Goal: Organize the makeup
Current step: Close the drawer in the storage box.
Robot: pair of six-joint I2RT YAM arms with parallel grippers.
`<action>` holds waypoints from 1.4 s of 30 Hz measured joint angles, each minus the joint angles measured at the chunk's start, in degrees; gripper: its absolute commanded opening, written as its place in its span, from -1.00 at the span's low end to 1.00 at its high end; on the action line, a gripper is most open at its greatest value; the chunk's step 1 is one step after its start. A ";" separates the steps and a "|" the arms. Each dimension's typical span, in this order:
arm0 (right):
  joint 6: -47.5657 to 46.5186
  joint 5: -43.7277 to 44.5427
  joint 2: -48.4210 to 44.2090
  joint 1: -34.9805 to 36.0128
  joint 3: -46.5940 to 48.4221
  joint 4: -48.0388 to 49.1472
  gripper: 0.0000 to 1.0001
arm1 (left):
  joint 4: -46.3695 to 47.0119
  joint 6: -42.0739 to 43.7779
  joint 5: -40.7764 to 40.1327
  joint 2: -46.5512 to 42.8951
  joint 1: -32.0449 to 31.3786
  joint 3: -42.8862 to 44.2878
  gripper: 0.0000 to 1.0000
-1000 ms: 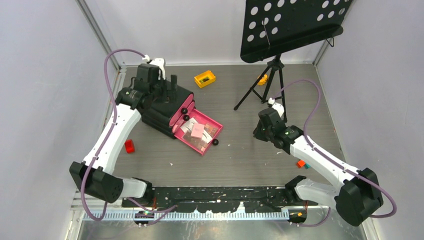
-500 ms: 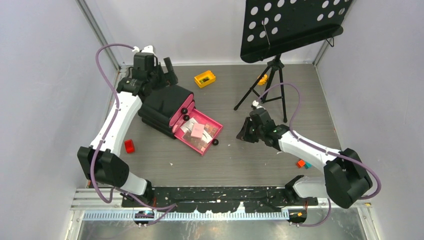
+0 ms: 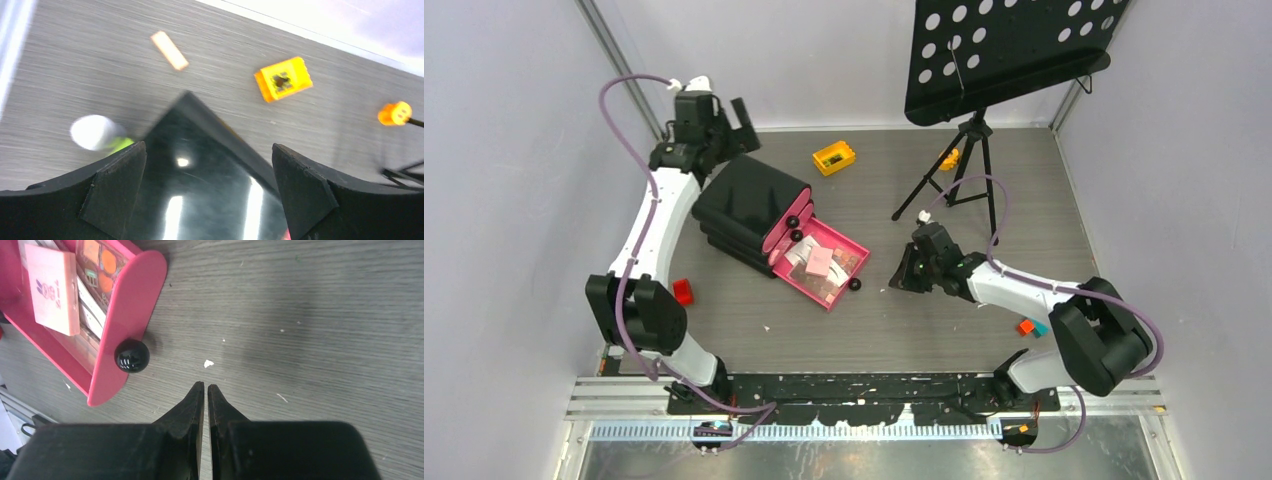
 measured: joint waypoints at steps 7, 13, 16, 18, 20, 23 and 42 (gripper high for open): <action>0.26 -0.28 1.64 3.08 -0.07 1.31 -0.75 | 3.45 4.92 2.12 0.22 10.45 -3.02 0.97; 1.46 -0.61 5.05 4.50 -0.28 6.86 -0.74 | 7.43 5.05 9.05 4.92 15.23 -7.34 0.98; 2.73 -0.33 7.26 4.79 -1.22 11.89 -0.74 | 11.17 4.61 13.05 6.78 15.43 -8.70 0.97; 3.78 0.20 9.03 5.01 -1.92 14.67 -0.74 | 12.61 4.74 14.95 6.91 15.34 -9.40 0.96; 4.57 0.90 10.78 5.05 -2.01 16.35 -0.74 | 13.46 4.94 16.52 7.30 15.28 -9.57 0.94; 5.66 2.12 12.66 5.14 -1.44 18.78 -0.74 | 14.86 5.18 19.10 7.98 15.30 -9.84 0.91; 8.20 3.04 23.89 9.73 13.11 20.26 -0.74 | 19.02 8.04 27.36 8.55 15.28 -11.91 0.68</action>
